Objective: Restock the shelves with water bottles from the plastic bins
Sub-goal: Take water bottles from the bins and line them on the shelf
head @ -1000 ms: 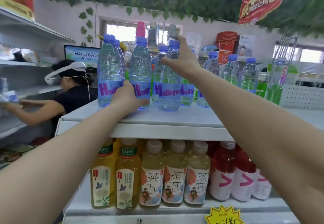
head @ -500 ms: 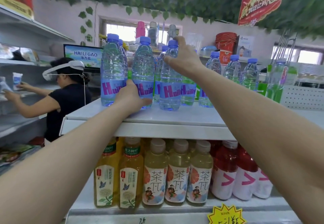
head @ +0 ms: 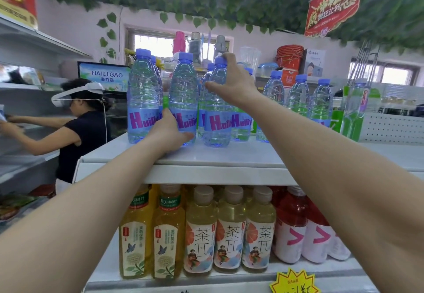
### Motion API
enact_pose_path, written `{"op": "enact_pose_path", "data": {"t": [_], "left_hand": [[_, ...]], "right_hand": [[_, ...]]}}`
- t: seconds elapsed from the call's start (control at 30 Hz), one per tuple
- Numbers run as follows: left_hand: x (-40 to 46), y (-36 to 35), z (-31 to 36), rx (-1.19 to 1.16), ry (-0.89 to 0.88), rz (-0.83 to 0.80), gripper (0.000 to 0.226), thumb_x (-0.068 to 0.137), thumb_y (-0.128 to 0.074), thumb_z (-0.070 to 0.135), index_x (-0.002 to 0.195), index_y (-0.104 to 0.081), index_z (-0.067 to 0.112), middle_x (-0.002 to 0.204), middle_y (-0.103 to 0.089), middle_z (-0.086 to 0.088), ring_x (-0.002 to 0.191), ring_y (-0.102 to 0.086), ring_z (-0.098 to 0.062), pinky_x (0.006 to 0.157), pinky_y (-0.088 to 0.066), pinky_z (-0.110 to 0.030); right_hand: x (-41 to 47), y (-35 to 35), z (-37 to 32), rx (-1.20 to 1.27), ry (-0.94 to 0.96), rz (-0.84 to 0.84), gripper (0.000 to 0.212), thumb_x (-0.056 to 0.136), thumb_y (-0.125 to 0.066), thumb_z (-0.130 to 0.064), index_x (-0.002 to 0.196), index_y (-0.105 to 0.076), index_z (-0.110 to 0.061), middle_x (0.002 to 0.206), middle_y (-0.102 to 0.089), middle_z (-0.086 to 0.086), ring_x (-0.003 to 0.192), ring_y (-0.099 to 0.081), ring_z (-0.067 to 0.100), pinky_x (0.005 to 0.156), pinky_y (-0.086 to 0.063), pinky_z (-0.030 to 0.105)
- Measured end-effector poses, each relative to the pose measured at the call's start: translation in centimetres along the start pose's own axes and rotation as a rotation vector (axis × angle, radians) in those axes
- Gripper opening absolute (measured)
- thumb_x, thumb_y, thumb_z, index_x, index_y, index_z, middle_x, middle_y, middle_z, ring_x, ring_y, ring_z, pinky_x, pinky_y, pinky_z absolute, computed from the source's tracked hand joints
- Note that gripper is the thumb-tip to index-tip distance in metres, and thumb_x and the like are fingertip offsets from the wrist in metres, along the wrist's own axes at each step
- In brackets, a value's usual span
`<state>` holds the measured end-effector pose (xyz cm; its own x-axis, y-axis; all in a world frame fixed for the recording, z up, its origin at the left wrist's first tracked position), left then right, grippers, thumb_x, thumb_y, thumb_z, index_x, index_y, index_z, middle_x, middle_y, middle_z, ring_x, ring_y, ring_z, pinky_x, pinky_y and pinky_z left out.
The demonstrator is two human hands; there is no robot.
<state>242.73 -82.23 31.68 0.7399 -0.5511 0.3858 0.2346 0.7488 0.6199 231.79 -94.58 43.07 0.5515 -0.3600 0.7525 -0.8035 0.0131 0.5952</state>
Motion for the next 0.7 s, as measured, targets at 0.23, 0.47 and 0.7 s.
{"op": "enact_pose_path", "data": {"t": [0.23,0.47,0.7], "left_hand": [[-1.5,1.1,1.4,0.161,-0.136,0.217,0.086,0.083,-0.073,0.028,0.147,-0.019,0.005,0.141,-0.041,-0.018,0.124,-0.046,-0.036,0.098,-0.042,-0.046],[-6.9,0.1,7.4,0.267,-0.386,0.527,0.064,0.088,-0.066,0.019,0.141,-0.035,0.005,0.144,-0.034,-0.016,0.134,-0.031,-0.033,0.112,-0.028,-0.04],[-14.3,-9.7,17.6,0.162,-0.574,0.421,0.052,0.087,-0.065,0.019,0.135,-0.046,0.01,0.133,-0.045,-0.014,0.124,-0.042,-0.033,0.104,-0.036,-0.041]], "right_hand": [[-1.9,1.4,1.2,-0.1,0.05,-0.001,0.061,0.099,-0.05,-0.04,0.15,-0.022,-0.021,0.139,-0.047,0.014,0.113,-0.055,0.034,0.092,-0.043,0.045],[-9.4,7.4,6.6,-0.527,0.229,-0.003,0.048,0.1,-0.045,-0.03,0.144,-0.033,-0.017,0.126,-0.051,0.014,0.105,-0.056,0.038,0.073,-0.043,0.044],[-20.8,15.6,15.4,-0.68,0.204,-0.063,0.047,0.099,-0.047,-0.035,0.141,-0.041,-0.015,0.124,-0.053,0.013,0.109,-0.054,0.037,0.078,-0.045,0.045]]}}
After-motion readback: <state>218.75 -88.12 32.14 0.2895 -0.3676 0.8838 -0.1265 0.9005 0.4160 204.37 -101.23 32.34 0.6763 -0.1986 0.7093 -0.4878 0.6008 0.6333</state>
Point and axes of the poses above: each hand's wrist, its own x-axis towards the middle knuckle, its own y-axis out of the back of the hand, z = x × y, the point moved 6 cm from there along x, towards the middle knuckle
